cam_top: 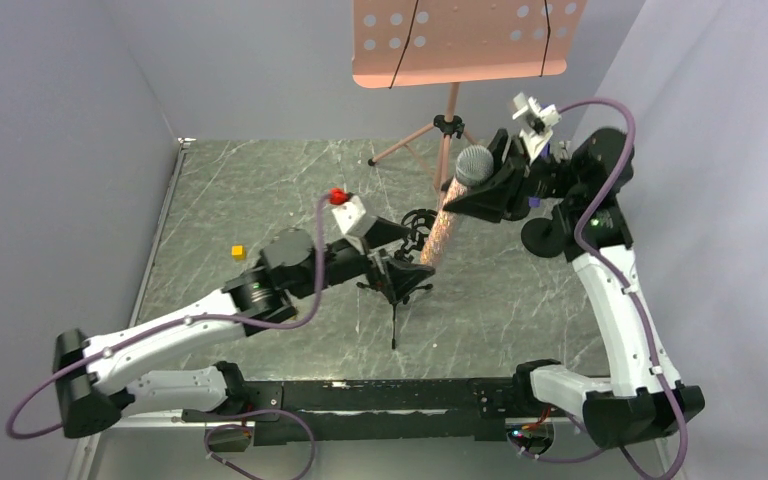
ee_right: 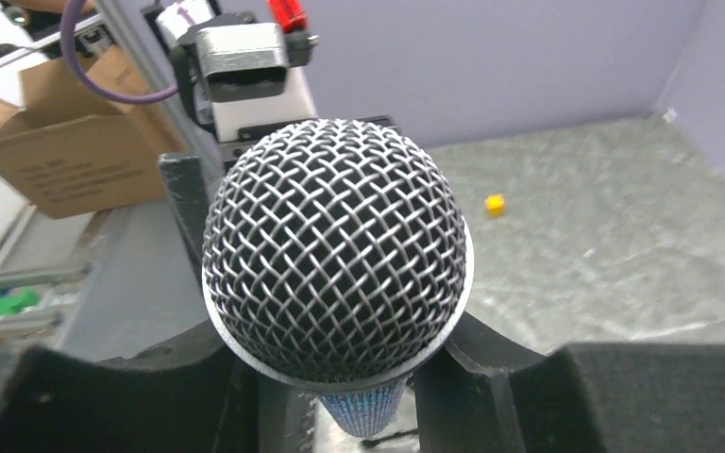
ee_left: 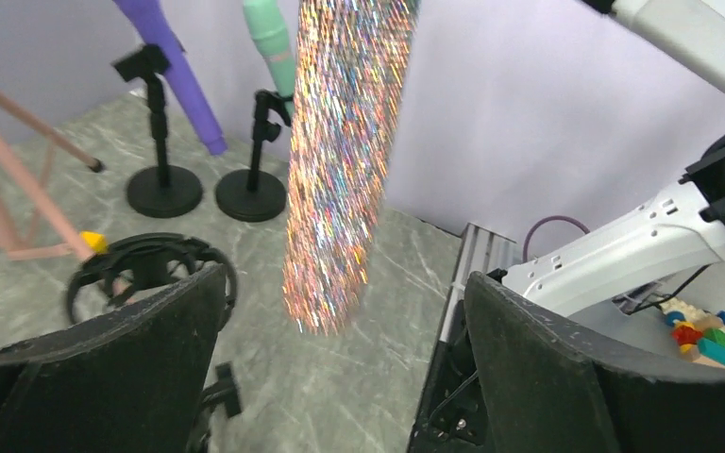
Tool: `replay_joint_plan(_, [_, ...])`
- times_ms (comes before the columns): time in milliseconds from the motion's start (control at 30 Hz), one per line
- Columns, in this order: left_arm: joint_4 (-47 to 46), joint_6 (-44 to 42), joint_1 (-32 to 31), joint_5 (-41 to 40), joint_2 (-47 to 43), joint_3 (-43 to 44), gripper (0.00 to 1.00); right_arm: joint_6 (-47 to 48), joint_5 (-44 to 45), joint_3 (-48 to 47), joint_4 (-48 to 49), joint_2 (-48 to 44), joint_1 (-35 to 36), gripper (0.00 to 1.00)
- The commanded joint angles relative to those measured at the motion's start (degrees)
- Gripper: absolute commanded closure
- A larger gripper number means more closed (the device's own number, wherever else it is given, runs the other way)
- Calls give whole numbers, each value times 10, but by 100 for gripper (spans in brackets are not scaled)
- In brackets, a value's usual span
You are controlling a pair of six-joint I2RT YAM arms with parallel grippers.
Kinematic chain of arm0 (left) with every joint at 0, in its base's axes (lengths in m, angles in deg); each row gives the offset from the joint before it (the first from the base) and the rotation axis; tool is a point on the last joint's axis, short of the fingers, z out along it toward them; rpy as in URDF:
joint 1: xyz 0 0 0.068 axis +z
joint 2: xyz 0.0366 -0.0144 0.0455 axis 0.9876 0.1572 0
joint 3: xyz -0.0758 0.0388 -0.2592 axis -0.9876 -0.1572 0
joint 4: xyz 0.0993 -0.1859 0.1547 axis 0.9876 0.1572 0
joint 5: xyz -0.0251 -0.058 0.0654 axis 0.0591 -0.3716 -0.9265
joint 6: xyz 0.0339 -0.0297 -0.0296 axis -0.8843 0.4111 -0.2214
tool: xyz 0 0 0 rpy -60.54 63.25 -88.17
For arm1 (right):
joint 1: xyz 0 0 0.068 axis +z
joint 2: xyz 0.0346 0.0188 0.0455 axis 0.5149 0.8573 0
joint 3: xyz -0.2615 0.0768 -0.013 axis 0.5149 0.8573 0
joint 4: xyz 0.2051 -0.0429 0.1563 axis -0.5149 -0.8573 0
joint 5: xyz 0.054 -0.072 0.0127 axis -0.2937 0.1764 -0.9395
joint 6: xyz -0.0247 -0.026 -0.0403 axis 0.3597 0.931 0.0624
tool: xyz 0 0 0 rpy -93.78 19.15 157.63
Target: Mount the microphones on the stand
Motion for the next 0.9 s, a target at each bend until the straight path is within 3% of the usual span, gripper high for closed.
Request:
replay_joint_plan(0, [102,-46,14,-66,-96,-11,1,321,80,-150,-344,44,2,94])
replay_joint_plan(100, [189,-58,42,-65,-136,-31,1,393,138,-181,-400,63,2,94])
replay_joint_plan(267, [261,-60,64,-80,-178,-73,1,390,170,-190,-375,89,9,94])
replay_joint_plan(867, [184,20,66,-80,-188,-206,1,396,198,-205,-366,143,57,94])
